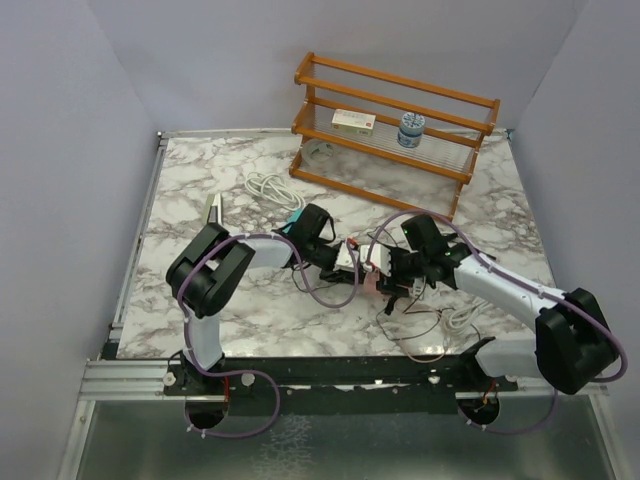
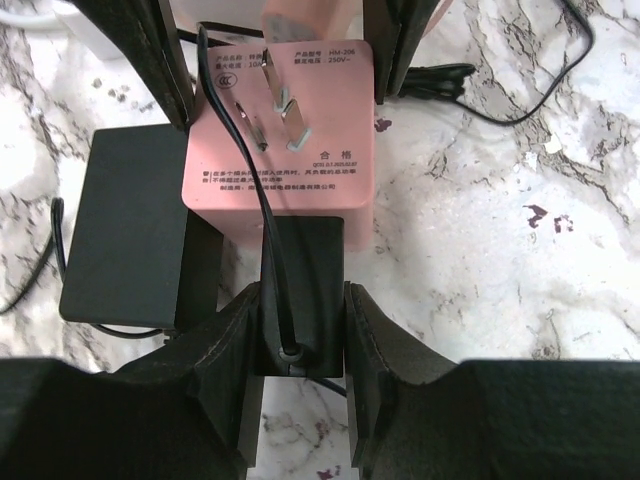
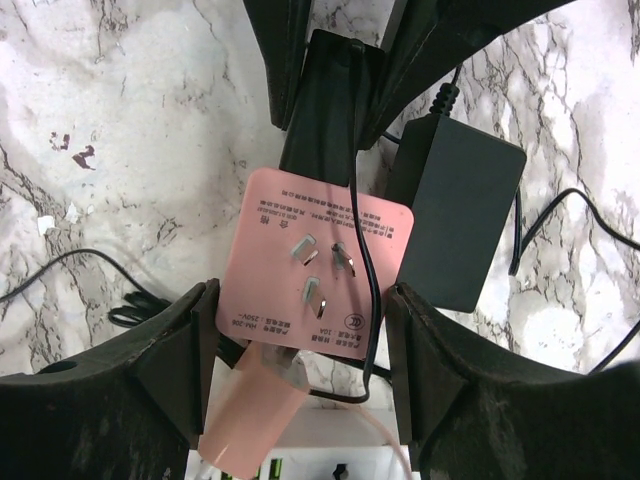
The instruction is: Pull the plug off the socket
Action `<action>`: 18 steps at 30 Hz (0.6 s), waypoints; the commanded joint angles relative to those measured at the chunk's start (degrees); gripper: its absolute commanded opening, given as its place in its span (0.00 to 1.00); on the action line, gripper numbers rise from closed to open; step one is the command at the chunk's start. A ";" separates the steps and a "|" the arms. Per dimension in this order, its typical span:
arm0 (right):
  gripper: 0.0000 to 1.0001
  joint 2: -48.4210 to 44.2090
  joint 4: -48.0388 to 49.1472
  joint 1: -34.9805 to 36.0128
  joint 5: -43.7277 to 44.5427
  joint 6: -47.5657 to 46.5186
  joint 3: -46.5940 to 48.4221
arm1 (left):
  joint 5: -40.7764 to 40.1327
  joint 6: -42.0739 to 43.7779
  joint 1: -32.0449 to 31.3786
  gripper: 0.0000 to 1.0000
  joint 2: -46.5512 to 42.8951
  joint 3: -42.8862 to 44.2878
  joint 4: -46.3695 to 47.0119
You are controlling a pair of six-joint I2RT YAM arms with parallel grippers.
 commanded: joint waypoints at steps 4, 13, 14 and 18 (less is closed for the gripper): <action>0.01 1.83 -4.62 0.11 2.71 -0.02 -1.70 | -1.68 -12.46 0.32 0.00 -1.92 -7.88 14.36; 0.01 2.64 -4.02 0.11 3.94 -0.38 -1.78 | -2.90 -10.55 0.86 0.00 -2.12 -9.24 12.25; 0.01 2.69 -3.98 0.11 3.94 -0.40 -1.72 | -2.94 -10.34 0.85 0.00 -2.18 -9.22 12.08; 0.01 2.82 -4.03 0.11 3.98 -0.14 -1.69 | -4.53 -7.81 0.95 0.00 -2.64 -6.96 7.70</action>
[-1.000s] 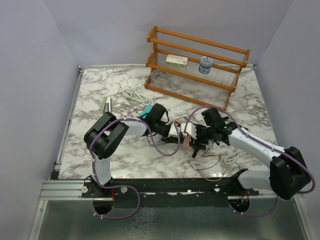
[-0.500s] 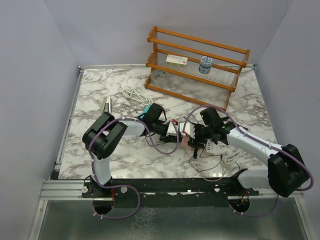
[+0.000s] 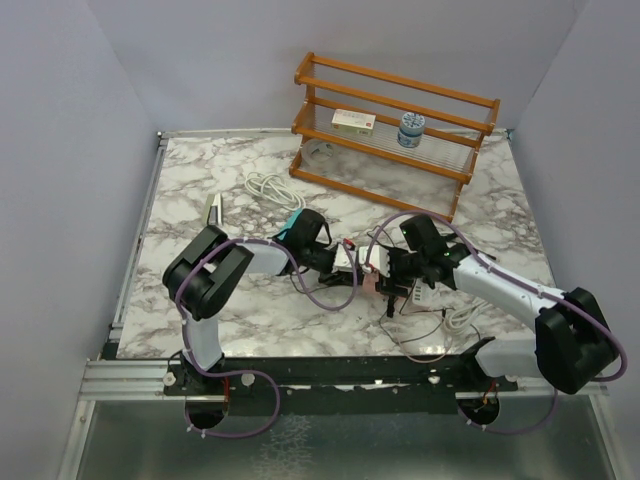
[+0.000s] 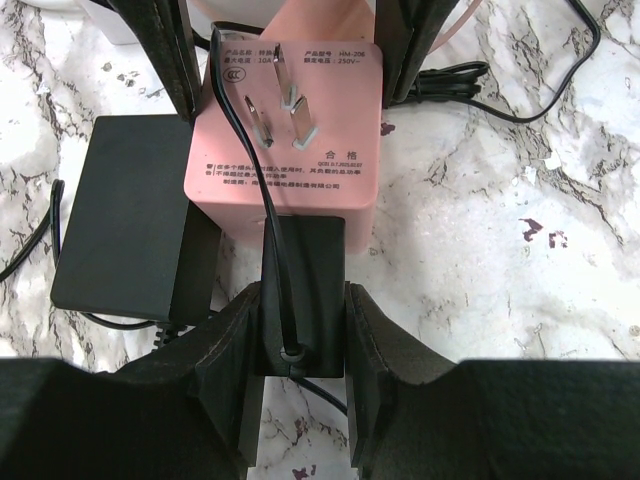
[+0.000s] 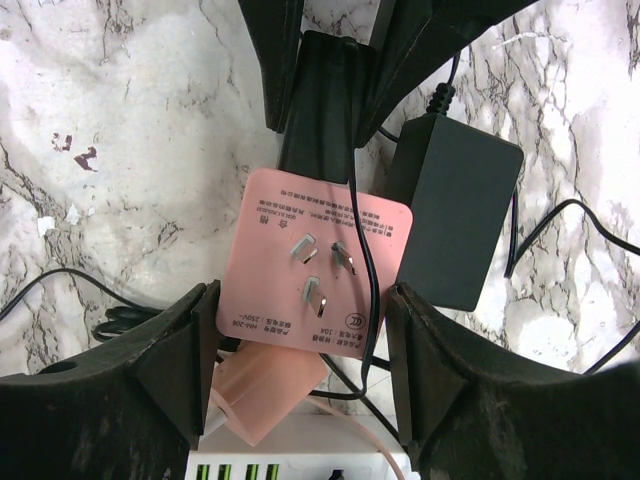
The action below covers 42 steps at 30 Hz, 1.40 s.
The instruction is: Pull the plug off the socket
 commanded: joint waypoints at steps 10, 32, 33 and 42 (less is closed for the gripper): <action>0.03 3.02 -4.55 -0.04 4.00 5.64 2.21 | -4.47 -0.96 0.23 0.00 -1.30 2.13 -5.75; 0.01 3.01 -2.26 -0.04 9.30 2.00 -2.20 | -3.50 11.27 1.40 0.00 -2.04 5.51 -17.89; 0.01 3.18 -2.24 -0.04 9.29 1.87 -2.29 | -2.77 8.54 1.42 0.00 -2.44 3.97 -14.62; 0.01 3.09 -0.99 -0.26 14.44 -0.58 -3.33 | -0.23 4.71 2.19 0.00 -1.56 -0.59 -10.66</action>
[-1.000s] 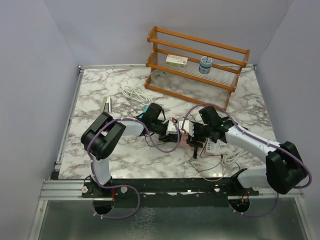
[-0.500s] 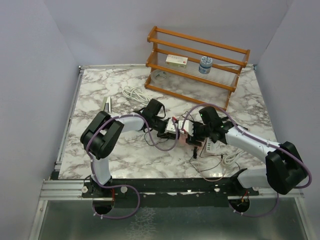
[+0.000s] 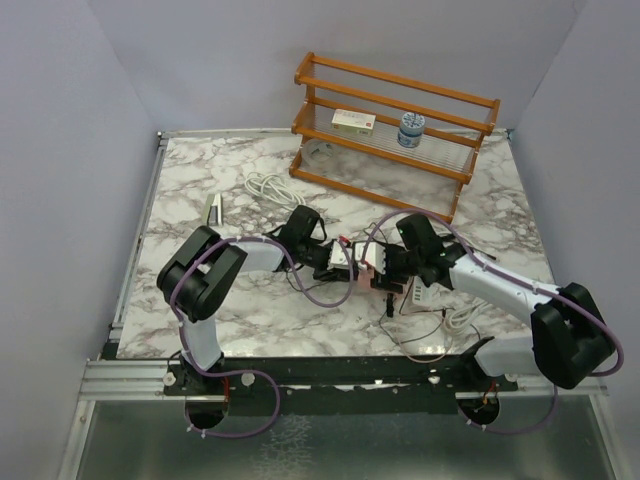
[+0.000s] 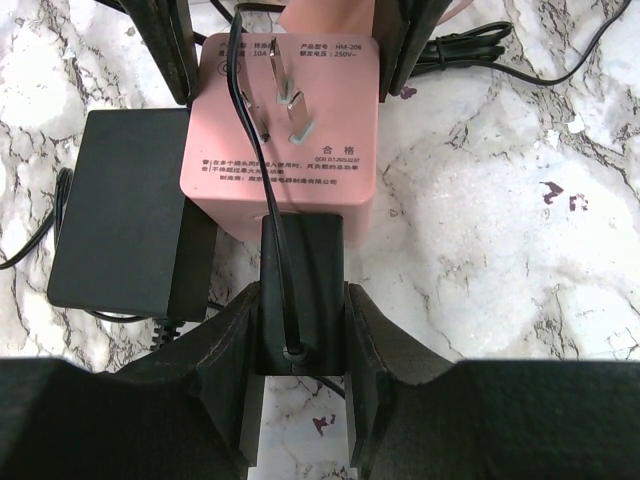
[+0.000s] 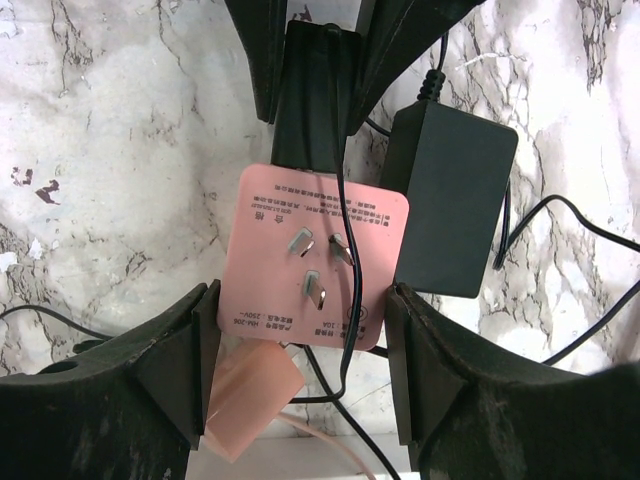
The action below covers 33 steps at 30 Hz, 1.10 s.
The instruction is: Pull the plug off the socket
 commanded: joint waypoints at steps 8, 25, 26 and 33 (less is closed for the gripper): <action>0.01 2.31 -13.63 -1.34 9.65 -4.01 3.74 | 1.07 -3.01 0.48 0.00 -0.46 -2.40 -1.21; 0.01 3.58 -18.85 -1.75 9.92 -5.64 8.80 | -2.51 2.18 0.61 0.00 0.08 -0.72 -6.93; 0.01 3.69 -19.46 -1.76 9.79 -5.73 9.56 | -2.08 1.29 0.57 0.00 0.31 -0.45 -6.64; 0.01 4.44 -19.80 -1.76 7.48 -4.46 9.51 | -2.64 -9.35 0.48 0.00 0.67 -3.65 5.45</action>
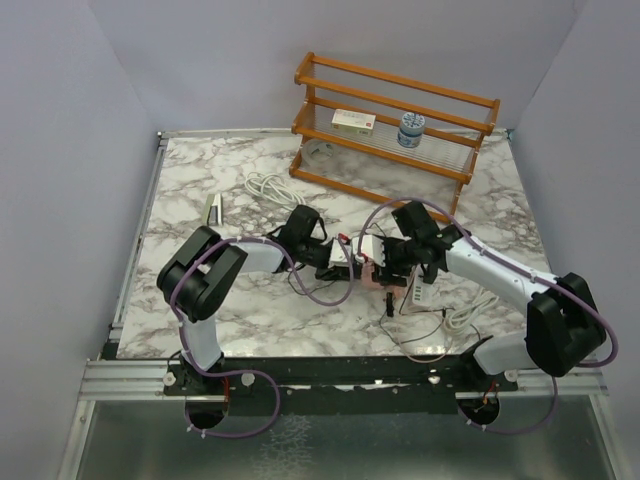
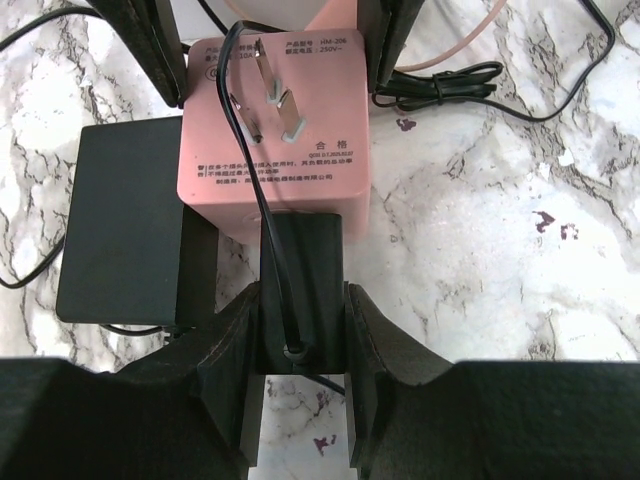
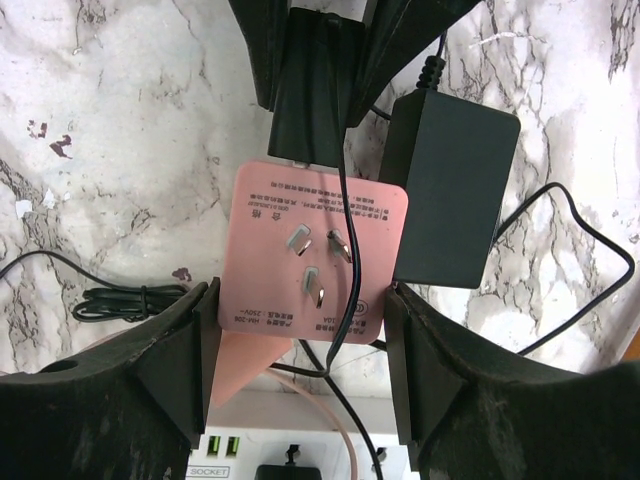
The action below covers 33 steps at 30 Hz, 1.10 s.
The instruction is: Pull the plug off the socket
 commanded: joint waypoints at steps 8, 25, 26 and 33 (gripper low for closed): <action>0.01 -1.38 0.80 -1.12 6.99 2.90 -7.61 | -3.68 -13.10 0.33 0.00 1.88 -6.86 8.84; 0.01 2.16 -6.04 -1.23 8.30 -1.31 -0.66 | -6.05 -1.66 0.41 0.00 -0.25 -0.63 -5.18; 0.01 1.92 -5.46 -1.23 8.01 -0.89 -1.28 | -6.21 -2.96 0.41 0.00 -0.53 -1.04 -3.84; 0.01 -0.07 -1.65 -1.23 7.00 2.17 -3.22 | -4.25 -6.44 0.66 0.00 -3.34 -1.67 -2.86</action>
